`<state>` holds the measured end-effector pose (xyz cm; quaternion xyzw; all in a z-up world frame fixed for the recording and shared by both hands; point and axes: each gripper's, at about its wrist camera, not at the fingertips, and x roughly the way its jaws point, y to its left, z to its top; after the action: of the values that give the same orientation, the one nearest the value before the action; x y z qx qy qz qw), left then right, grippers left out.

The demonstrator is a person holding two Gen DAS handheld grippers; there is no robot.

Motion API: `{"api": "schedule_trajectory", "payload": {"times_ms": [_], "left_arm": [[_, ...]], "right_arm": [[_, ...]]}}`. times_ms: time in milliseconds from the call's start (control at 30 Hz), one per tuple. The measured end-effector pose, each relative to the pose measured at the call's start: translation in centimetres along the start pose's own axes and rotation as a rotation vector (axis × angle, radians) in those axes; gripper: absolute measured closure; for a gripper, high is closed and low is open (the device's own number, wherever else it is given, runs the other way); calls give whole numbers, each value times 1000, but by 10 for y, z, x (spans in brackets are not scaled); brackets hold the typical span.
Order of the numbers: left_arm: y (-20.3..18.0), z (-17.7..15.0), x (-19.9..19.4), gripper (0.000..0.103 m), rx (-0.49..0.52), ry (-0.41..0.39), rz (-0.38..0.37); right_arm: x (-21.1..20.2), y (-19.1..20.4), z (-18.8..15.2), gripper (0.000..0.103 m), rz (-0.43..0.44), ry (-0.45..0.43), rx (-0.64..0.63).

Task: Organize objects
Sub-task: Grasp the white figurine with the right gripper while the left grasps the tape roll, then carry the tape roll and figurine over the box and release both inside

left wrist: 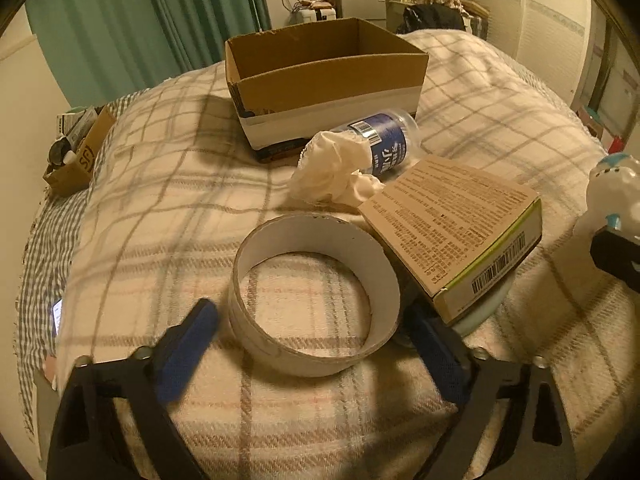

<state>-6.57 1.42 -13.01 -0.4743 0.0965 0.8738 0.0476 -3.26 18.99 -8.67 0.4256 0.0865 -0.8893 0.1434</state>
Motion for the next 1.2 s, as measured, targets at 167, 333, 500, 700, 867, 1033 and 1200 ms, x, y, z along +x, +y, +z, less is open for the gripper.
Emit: {"api": "schedule_trajectory", "payload": {"times_ms": [167, 333, 500, 700, 867, 1033, 1200], "left_arm": [[0, -2, -11, 18, -12, -38, -9], [7, -5, -36, 18, -44, -102, -35], [21, -8, -64, 18, -125, -174, -46], [33, -3, -91, 18, -154, -236, -74], [39, 16, -112, 18, -154, -309, -72], [49, 44, -124, 18, -162, -358, -88], [57, 72, -125, 18, -137, -385, -54]], "right_arm": [[-10, 4, -6, 20, -13, -4, 4], [-21, 5, -9, 20, -32, -28, 10], [-26, 9, -8, 20, -23, -53, 19], [-39, 17, -1, 20, -20, -90, -4], [-62, 16, 25, 20, -22, -162, -21], [-77, 14, 61, 20, -48, -230, -67], [-79, 10, 98, 20, -12, -262, -102]]}}
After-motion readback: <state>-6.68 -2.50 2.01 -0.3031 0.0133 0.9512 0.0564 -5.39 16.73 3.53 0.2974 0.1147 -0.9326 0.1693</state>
